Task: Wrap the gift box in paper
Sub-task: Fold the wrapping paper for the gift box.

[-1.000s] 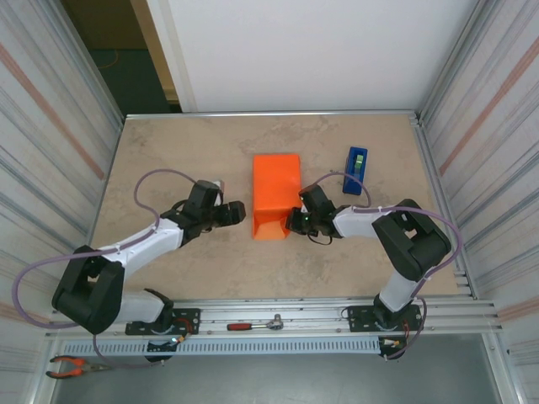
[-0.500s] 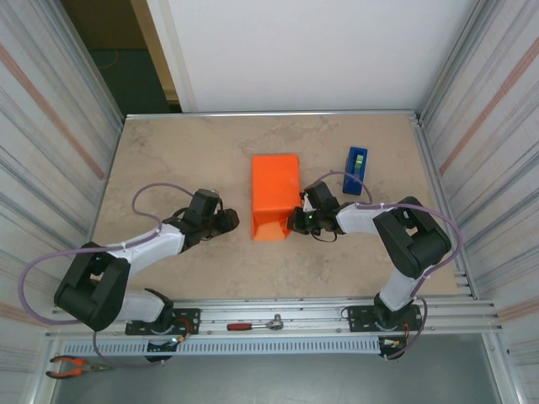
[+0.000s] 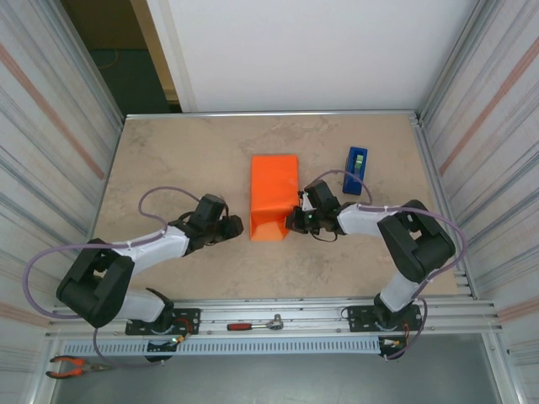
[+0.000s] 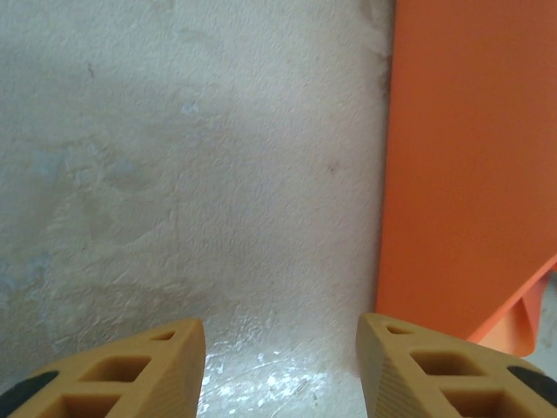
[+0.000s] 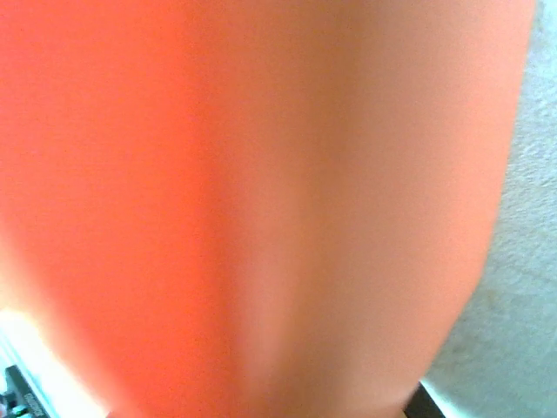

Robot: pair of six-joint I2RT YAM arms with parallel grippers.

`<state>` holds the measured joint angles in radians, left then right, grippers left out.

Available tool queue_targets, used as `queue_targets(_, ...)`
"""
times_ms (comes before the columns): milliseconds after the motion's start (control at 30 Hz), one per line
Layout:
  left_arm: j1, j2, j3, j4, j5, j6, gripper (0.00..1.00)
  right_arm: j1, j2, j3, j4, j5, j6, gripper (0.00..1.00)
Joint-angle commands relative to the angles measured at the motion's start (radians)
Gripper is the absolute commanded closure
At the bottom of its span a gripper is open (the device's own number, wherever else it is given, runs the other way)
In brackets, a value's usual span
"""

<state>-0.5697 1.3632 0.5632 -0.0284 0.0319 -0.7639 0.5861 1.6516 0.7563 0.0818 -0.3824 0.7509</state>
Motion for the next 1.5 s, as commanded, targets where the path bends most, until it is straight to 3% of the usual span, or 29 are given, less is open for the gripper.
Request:
queue_targets(0,-0.002,-0.004,-0.01,0.001,-0.014,-0.002,0.5,0.016,-0.084,-0.018,-0.027,0.044,0.015,1.0)
queue_targets(200,-0.003,-0.005,0.004,0.003,-0.01,0.023,0.5,0.05,-0.098,-0.064,-0.02,0.092,0.046,1.0)
queue_targets(433,-0.003,-0.009,0.007,0.001,-0.011,0.04,0.5,0.091,-0.009,-0.056,0.024,0.12,0.068,1.0)
queue_targets(767,-0.003,-0.014,0.005,0.011,-0.016,0.046,0.5,0.095,0.028,-0.06,0.014,0.095,0.069,1.0)
queue_targets(933,-0.002,-0.022,0.002,0.006,-0.017,0.049,0.5,0.055,-0.085,-0.077,-0.04,0.114,0.045,1.0)
queue_targets(1200,-0.002,-0.011,-0.003,0.014,-0.017,0.051,0.5,-0.117,-0.175,-0.153,-0.028,0.071,0.04,1.0)
queue_targets(1467,-0.002,0.003,-0.005,0.024,-0.015,0.052,0.5,-0.074,-0.123,-0.106,-0.003,0.066,0.047,1.0)
